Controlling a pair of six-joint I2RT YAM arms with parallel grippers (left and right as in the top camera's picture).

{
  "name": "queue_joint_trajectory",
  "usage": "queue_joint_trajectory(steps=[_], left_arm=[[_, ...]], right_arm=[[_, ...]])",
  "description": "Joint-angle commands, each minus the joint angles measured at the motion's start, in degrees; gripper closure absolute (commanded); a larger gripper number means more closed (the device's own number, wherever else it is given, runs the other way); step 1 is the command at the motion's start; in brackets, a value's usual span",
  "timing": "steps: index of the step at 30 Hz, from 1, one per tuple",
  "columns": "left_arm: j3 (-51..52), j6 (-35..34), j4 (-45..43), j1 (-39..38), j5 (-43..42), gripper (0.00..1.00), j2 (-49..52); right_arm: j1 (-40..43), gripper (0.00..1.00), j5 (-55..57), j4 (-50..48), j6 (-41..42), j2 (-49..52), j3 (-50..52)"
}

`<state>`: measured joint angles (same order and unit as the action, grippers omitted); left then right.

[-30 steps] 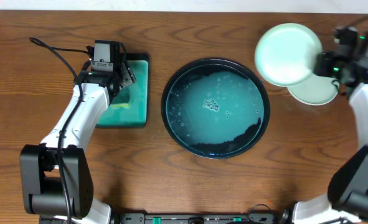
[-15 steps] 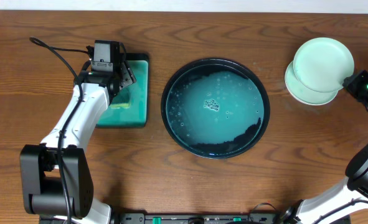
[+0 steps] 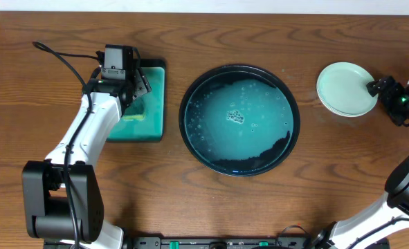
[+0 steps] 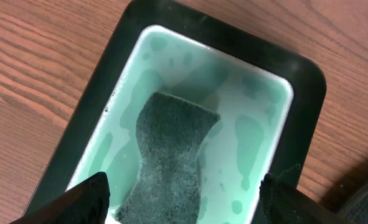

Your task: Clean dirty plates on tray and stack at the side

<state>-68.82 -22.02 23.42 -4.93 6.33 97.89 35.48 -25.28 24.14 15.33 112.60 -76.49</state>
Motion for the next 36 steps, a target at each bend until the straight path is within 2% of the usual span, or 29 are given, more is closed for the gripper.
queue_joint_trajectory(steps=[1,7,10,15,18,25,31,36], left_arm=[[0.0,0.6,0.1,0.2,0.3,0.23,0.2],[0.0,0.6,0.1,0.2,0.3,0.22,0.2],[0.0,0.6,0.1,0.2,0.3,0.22,0.2],[0.0,0.6,0.1,0.2,0.3,0.22,0.2],[0.0,0.6,0.1,0.2,0.3,0.22,0.2],[0.0,0.6,0.1,0.2,0.3,0.22,0.2],[0.0,0.6,0.1,0.2,0.3,0.22,0.2],[0.0,0.6,0.1,0.2,0.3,0.22,0.2]], right_arm=[[-0.2,0.01,-0.2,3.4,-0.2,-6.6,-0.5],[-4.3,0.01,4.6,15.8,-5.8,-17.2,-0.5],[-10.5,0.01,11.5,21.5,-8.7,-23.7,0.6],[-23.8,0.01,21.3,23.5,-11.2,-34.1,4.1],[-30.8,0.01,21.8,24.1,-11.1,-38.4,5.5],[-41.1,0.01,18.1,23.7,-11.1,-39.8,5.6],[-43.1,0.01,18.1,24.0,-11.1,-39.8,5.6],[-43.0,0.01,17.6,27.8,-11.1,-39.8,5.6]])
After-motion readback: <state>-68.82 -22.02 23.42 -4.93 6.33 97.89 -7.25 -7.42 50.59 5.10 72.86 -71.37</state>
